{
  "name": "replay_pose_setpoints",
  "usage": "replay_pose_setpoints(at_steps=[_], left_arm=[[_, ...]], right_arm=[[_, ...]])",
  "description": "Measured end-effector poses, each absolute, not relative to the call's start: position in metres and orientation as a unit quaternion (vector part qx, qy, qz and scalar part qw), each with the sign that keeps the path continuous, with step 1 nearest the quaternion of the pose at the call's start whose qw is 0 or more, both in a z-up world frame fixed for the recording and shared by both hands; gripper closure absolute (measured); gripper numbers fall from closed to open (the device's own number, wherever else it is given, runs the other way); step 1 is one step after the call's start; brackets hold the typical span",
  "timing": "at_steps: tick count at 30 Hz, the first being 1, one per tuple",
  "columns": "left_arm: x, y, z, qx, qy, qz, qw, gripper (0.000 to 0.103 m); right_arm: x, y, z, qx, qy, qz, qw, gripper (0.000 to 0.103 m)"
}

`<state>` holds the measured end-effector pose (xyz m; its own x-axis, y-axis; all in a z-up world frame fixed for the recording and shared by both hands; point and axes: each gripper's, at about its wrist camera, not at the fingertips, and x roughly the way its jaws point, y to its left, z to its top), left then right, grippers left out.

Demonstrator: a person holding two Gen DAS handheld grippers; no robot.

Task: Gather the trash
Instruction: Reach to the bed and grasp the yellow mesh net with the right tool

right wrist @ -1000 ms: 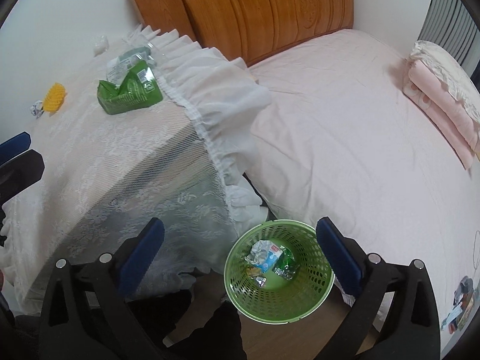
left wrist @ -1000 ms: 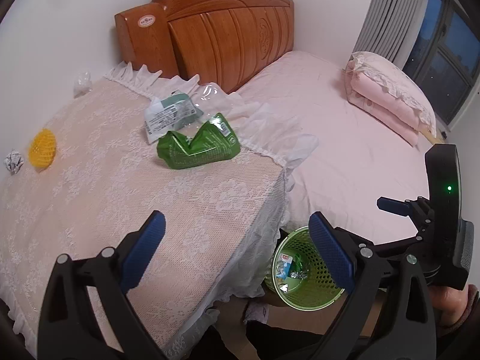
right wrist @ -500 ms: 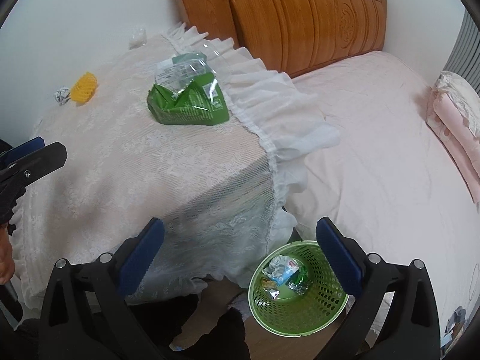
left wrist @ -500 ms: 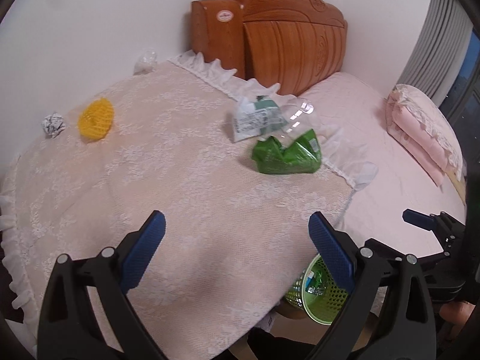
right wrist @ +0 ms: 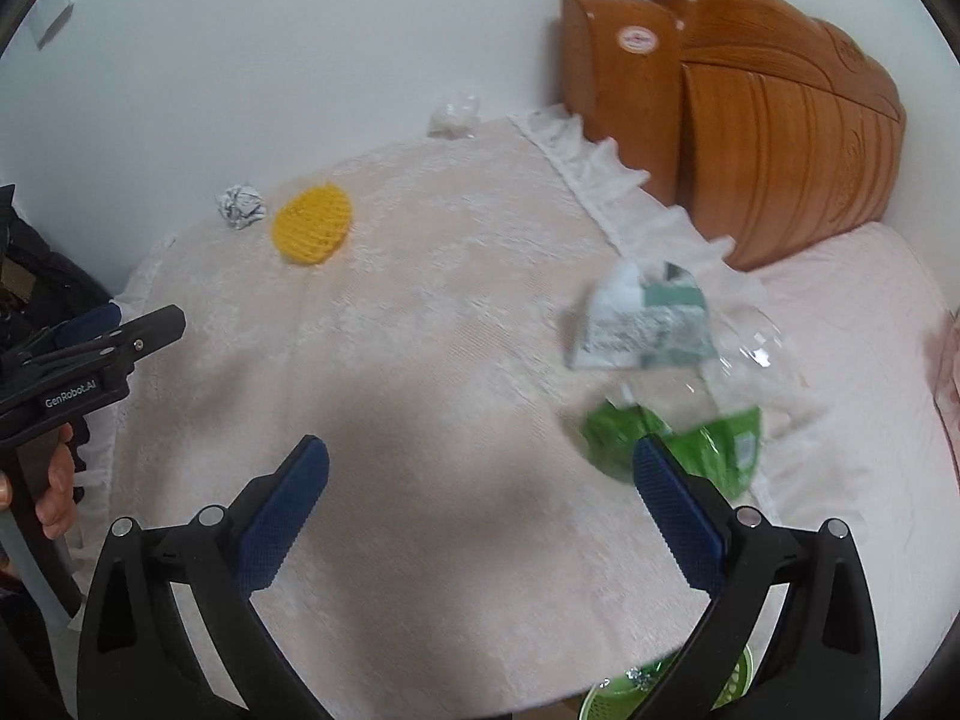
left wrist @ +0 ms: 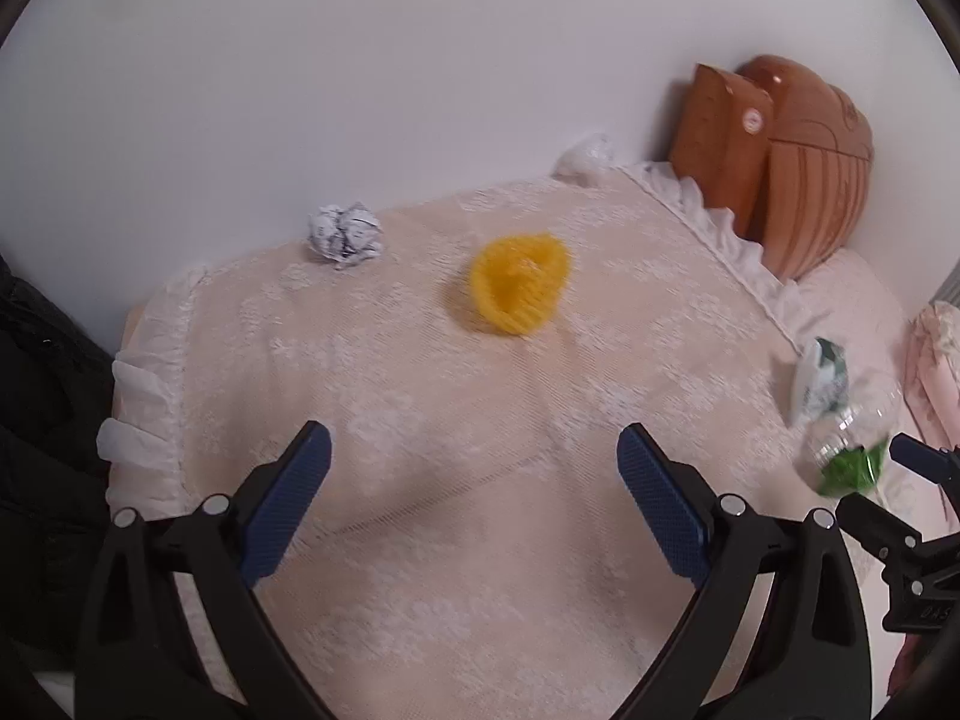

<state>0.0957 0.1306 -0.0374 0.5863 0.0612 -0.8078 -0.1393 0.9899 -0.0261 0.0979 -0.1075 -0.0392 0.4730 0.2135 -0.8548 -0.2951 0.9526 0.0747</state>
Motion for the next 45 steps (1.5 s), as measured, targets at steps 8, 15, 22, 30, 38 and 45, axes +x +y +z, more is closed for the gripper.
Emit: replay_pose_setpoints(at_steps=[8,15,22,30,38,45], left_arm=[[0.166,0.208,-0.062,-0.062,0.458,0.084,0.883,0.008],[0.196,0.247,-0.077,-0.085,0.464,0.094,0.877,0.008],[0.205,0.263,-0.08,-0.094,0.466,0.105,0.874,0.008],[0.215,0.256,-0.083,-0.09,0.465,0.098,0.875,0.008],[0.257,0.248,-0.107,-0.105,0.468,0.12,0.869,0.008],[0.305,0.248,-0.136,-0.098,0.489,0.165,0.851,0.013]], right_arm=[[0.184,0.009,-0.063,-0.078,0.496,0.195,0.843,0.003],[0.236,0.072,-0.091,-0.106,0.496,0.212,0.836,0.003],[0.259,0.101,-0.113,-0.13,0.494,0.22,0.831,0.015],[0.264,0.089,-0.104,-0.097,0.505,0.224,0.828,0.078],[0.24,0.06,-0.07,-0.064,0.49,0.215,0.843,0.078],[0.216,0.026,-0.045,-0.018,0.486,0.215,0.847,0.077]])
